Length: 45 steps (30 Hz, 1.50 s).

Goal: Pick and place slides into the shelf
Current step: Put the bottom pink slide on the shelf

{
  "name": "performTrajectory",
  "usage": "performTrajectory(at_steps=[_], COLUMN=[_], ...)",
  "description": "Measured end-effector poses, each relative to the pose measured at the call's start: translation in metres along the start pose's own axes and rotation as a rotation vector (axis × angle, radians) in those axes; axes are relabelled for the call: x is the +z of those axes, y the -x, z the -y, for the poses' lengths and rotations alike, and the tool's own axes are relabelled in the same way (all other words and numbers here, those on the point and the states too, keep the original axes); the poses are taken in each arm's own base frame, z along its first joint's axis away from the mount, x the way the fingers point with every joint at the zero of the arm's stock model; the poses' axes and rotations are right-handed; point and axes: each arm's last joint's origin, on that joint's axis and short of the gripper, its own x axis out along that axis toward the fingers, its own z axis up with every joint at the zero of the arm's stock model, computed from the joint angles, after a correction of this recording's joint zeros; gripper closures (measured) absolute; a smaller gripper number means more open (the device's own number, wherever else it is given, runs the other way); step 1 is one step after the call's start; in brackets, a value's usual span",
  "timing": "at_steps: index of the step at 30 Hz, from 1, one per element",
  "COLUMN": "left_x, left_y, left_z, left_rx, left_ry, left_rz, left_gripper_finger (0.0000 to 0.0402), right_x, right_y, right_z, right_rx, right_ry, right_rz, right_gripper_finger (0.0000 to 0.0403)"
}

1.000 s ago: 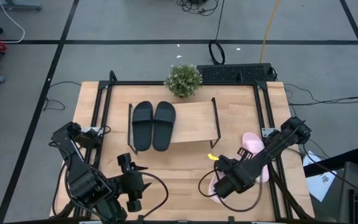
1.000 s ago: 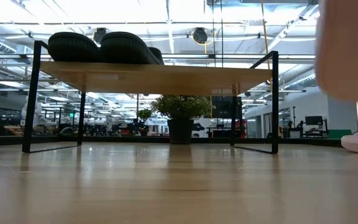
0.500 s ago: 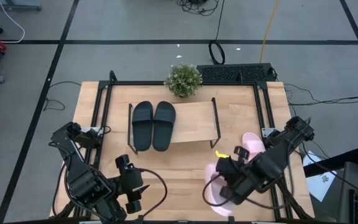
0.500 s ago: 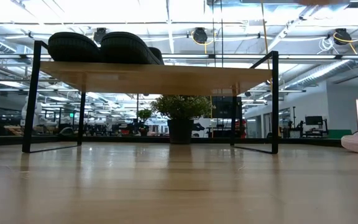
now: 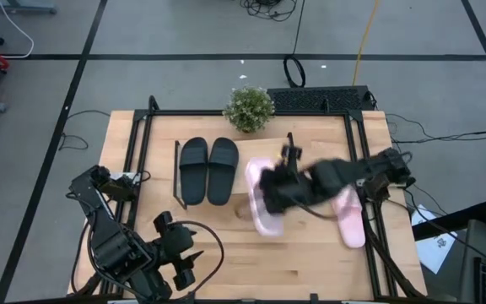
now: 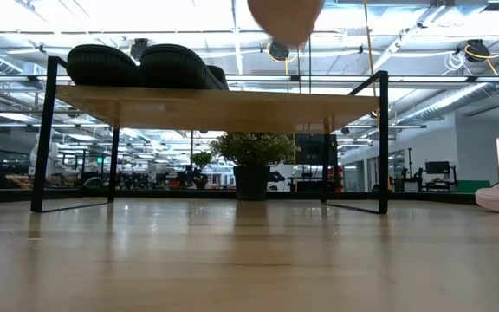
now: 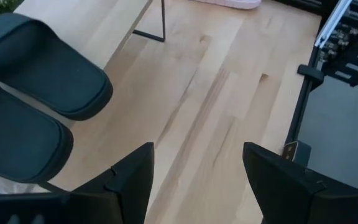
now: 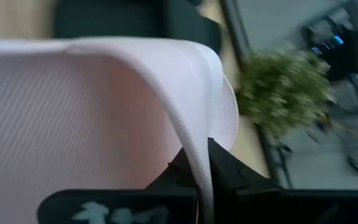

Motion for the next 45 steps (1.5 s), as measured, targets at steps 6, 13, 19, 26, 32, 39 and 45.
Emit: performTrajectory(at_steps=[6, 13, 19, 26, 32, 39, 45], left_x=[0.001, 0.008, 0.013, 0.014, 0.014, 0.014, 0.014], left_y=[0.000, -0.007, -0.011, -0.012, -0.012, -0.012, -0.012], left_z=[-0.001, -0.009, -0.011, -0.011, -0.011, -0.011, -0.011], left_rx=[0.004, 0.066, 0.080, 0.081, 0.081, 0.081, 0.081], left_ry=[0.042, 0.058, 0.053, 0.057, 0.058, 0.060, 0.061], left_rz=[0.001, -0.003, 0.002, 0.002, 0.002, 0.002, 0.002], left_gripper_finger=[0.0158, 0.0158, 0.0158, 0.0158, 0.0158, 0.0158, 0.0158], right_x=[0.009, 0.014, 0.017, 0.020, 0.021, 0.016, 0.004], right_y=[-0.035, -0.075, -0.106, -0.118, -0.121, -0.133, -0.149], right_z=[0.031, 0.026, 0.013, 0.012, 0.017, 0.017, 0.006], right_rx=[-0.071, -0.107, -0.235, -0.258, -0.262, -0.265, -0.242], right_ry=[0.024, 0.123, 0.278, 0.307, 0.293, 0.289, 0.321], right_rz=[-0.063, -0.161, -0.215, -0.223, -0.223, -0.245, -0.286], right_gripper_finger=[0.0403, 0.0403, 0.0403, 0.0403, 0.0403, 0.0403, 0.0403])
